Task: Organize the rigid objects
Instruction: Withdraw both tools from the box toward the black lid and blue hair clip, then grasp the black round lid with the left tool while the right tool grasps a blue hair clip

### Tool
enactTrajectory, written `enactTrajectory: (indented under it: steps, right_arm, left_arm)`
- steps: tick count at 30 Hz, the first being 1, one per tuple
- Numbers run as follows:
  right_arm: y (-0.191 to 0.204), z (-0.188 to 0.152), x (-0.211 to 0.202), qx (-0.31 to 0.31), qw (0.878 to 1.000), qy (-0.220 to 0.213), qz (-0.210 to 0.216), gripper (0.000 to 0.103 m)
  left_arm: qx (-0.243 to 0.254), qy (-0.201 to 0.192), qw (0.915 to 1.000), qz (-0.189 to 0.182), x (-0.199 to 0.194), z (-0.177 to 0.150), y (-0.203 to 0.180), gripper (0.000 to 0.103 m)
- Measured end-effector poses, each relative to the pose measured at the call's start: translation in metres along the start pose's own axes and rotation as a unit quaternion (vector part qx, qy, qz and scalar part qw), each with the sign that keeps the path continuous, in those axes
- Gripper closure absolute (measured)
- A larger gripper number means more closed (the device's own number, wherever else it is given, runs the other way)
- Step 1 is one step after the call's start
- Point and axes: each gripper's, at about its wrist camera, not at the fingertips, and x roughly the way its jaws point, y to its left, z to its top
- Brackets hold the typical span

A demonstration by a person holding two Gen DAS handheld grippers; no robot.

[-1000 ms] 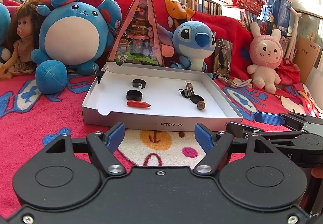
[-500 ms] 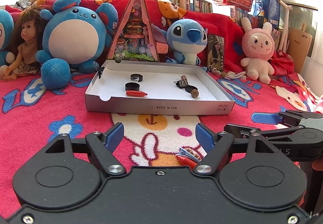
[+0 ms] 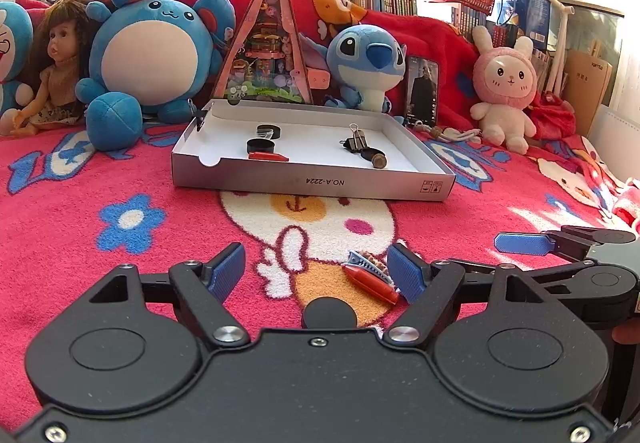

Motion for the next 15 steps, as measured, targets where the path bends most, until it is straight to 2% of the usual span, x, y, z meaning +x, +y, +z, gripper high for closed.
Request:
enactTrajectory:
  steps: [8, 14, 15]
  right_arm:
    - [0.008, -0.013, -0.007, -0.019, 1.0, 0.016, 0.016, 0.016]
    - [0.016, -0.014, -0.009, -0.037, 0.999, 0.014, 0.027, 0.016]
    - [0.018, -0.013, -0.008, -0.041, 0.999, 0.013, 0.028, 0.016]
  left_arm:
    - [0.008, 0.021, 0.9997, -0.004, -0.006, -0.01, 0.002, 0.028]
    - [0.009, 0.028, 0.9995, -0.006, -0.007, -0.014, 0.002, 0.036]
    - [0.01, 0.03, 0.9995, -0.006, -0.007, -0.015, 0.002, 0.04]
